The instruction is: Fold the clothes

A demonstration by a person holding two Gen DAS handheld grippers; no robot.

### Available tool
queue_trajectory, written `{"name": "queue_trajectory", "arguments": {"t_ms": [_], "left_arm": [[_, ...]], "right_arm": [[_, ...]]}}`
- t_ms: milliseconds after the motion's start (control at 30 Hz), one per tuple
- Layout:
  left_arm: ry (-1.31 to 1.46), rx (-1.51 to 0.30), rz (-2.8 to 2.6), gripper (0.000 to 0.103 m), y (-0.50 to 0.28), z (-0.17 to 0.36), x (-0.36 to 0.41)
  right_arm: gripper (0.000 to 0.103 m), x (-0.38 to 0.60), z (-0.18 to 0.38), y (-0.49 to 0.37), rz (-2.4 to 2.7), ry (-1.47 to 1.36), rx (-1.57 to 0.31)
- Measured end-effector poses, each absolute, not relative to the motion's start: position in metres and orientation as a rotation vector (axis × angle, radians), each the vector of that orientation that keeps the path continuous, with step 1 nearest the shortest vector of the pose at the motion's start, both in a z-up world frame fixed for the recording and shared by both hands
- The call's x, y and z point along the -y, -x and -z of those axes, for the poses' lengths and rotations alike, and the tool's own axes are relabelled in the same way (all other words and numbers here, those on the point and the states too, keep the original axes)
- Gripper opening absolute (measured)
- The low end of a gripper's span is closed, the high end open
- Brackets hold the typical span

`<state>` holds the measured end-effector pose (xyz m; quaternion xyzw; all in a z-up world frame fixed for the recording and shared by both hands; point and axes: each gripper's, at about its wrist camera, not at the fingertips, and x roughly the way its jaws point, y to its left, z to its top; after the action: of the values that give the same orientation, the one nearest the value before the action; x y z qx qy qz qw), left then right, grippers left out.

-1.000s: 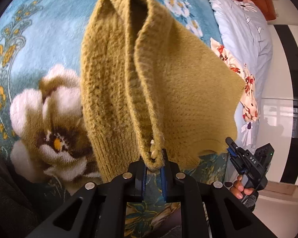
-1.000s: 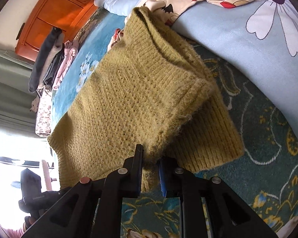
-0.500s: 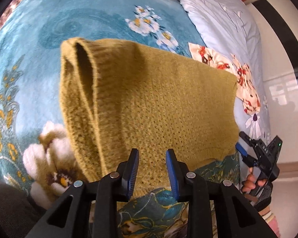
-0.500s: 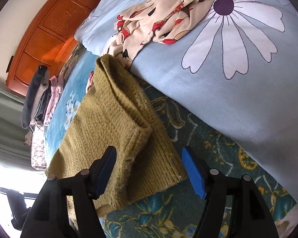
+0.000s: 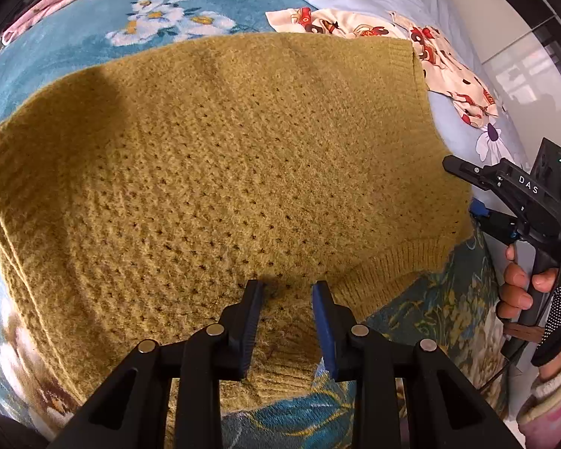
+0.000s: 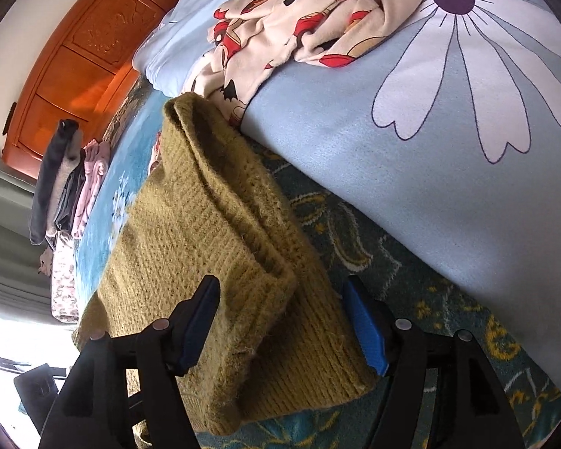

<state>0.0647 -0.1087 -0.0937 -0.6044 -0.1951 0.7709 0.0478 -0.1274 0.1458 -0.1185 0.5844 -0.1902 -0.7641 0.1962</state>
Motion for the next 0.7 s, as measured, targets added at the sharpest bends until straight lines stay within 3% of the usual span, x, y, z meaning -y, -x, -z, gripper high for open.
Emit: {"name": "queue_trajectory", "arguments": {"t_ms": [133,267,433,700], "left_arm": [[1.832,0.606,-2.343,0.035,-0.066,0.094,0.11],[1.804,0.696,-2.314,0.035,-0.073,0.092,0.125],[1.759,0.895,-2.308,0.035,-0.086,0.088,0.172],[1.54,1.259,-2.443,0.038,-0.105,0.063,0.267]], "right_arm": [[0.042,-0.139,0.118,0.126,2.118,-1.652,0.515],[0.025,-0.143,0.12,0.126,2.099,-1.671,0.6],[0.022,-0.127,0.087,0.122,2.13,-1.612,0.535],[0.02,-0.026,0.014,0.09,2.065,-1.321,0.145]]}}
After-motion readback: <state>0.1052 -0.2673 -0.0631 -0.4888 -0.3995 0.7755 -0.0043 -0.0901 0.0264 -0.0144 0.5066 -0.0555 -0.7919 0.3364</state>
